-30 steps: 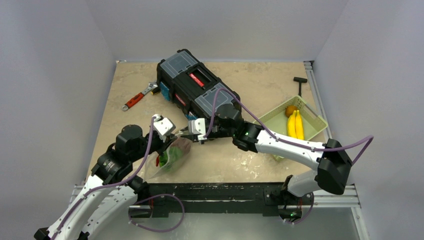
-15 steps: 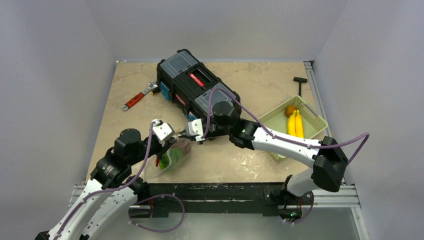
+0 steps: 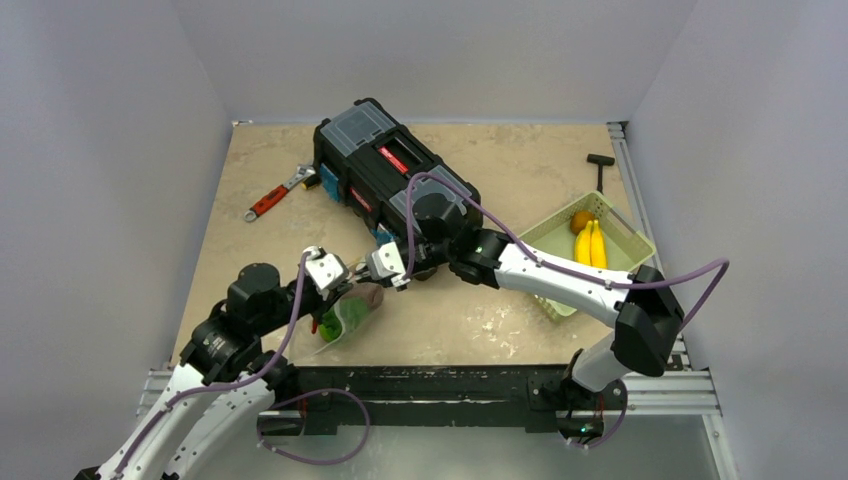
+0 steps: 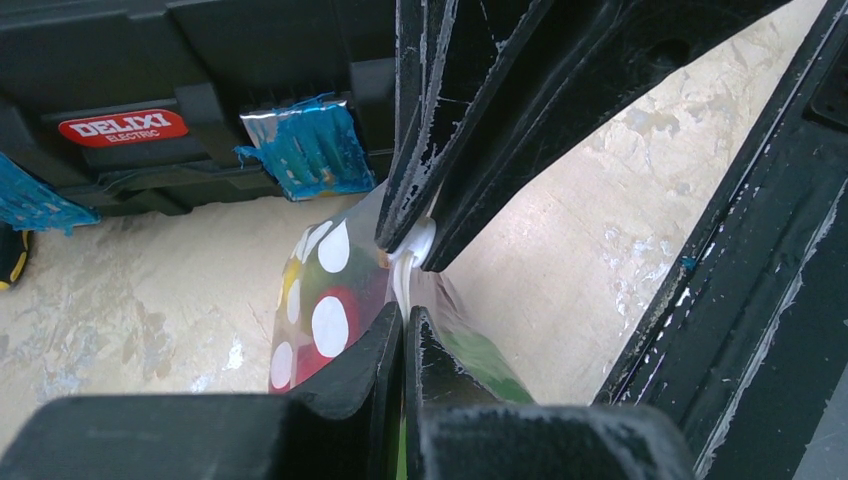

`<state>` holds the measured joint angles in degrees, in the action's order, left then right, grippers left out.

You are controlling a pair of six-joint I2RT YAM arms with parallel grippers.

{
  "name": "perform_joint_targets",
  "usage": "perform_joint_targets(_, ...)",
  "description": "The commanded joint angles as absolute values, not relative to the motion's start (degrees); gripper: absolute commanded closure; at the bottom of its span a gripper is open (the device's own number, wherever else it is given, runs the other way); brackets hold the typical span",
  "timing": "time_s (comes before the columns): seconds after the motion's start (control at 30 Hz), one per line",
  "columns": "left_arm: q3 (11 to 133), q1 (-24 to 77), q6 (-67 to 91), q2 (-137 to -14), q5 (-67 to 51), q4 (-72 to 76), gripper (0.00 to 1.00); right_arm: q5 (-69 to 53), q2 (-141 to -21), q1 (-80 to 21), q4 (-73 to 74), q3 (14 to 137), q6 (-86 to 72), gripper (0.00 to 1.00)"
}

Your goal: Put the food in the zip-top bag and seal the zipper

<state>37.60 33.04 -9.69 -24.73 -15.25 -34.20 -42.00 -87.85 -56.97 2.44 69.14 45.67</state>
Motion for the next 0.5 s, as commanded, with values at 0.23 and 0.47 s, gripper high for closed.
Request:
perform_joint_targets(0.23, 37.3, 33.1, -10.9, -23.2, -19.8, -28.3, 1.00, -42.1, -85.7, -58.0, -7.1, 64.9, 41.8, 0.89)
perform_joint_targets(0.47, 37.2, 33.1, -11.4, -23.9, -24.3, -28.2, 1.00, -47.0, -89.2, -58.1, 1.8, 71.1, 47.8, 0.88)
